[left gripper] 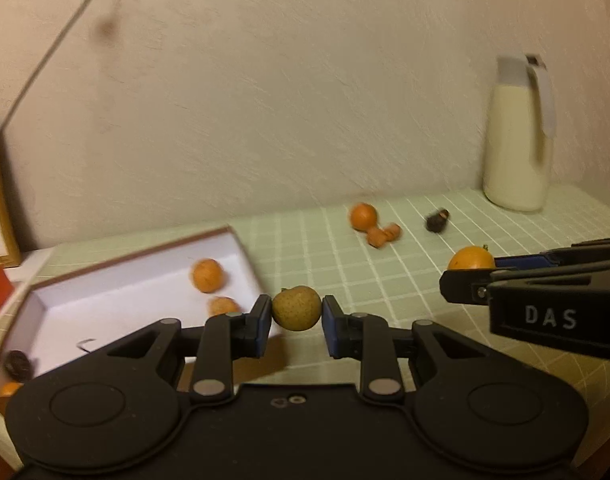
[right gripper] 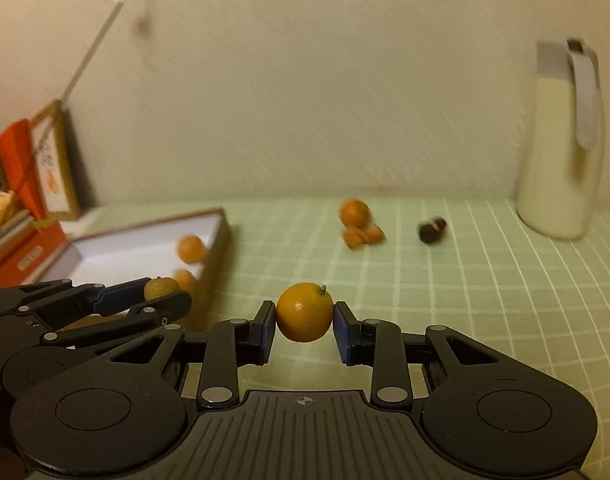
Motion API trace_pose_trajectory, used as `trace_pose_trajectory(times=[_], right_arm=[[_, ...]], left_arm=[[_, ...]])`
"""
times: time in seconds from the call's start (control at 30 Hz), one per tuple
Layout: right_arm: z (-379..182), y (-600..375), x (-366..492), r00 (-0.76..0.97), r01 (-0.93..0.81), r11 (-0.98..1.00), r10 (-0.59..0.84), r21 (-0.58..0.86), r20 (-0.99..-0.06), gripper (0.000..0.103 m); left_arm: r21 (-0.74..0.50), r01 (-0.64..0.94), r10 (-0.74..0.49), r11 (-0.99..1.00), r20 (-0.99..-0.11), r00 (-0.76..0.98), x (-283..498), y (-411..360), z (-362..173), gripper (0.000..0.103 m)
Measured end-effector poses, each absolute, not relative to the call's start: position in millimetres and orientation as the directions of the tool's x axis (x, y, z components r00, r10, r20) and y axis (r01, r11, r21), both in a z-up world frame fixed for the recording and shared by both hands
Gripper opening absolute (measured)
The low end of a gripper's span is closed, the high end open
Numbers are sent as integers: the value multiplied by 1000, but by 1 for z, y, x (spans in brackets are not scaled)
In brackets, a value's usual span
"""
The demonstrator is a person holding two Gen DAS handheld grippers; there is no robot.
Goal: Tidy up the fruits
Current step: 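Carry the greenish fruit with the left tool while the right tool carries the orange over the box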
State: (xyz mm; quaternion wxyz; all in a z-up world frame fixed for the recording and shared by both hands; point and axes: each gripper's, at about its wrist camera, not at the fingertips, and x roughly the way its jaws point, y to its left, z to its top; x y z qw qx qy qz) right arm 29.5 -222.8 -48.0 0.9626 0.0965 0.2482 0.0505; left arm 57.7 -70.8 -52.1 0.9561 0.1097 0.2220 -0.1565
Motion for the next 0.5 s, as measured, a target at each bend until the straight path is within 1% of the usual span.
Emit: trace_pose_trajectory(times=[0.27, 0.5], right_arm=[[-18, -184, 33, 902, -166, 959, 242, 229, -358, 32], [-4, -144, 38, 907, -260, 945, 309, 198, -286, 32]], left_arm=[[115, 206, -144, 972, -403, 904, 63, -13, -19, 17], [102, 85, -43, 991, -360, 932, 68, 32, -2, 17]])
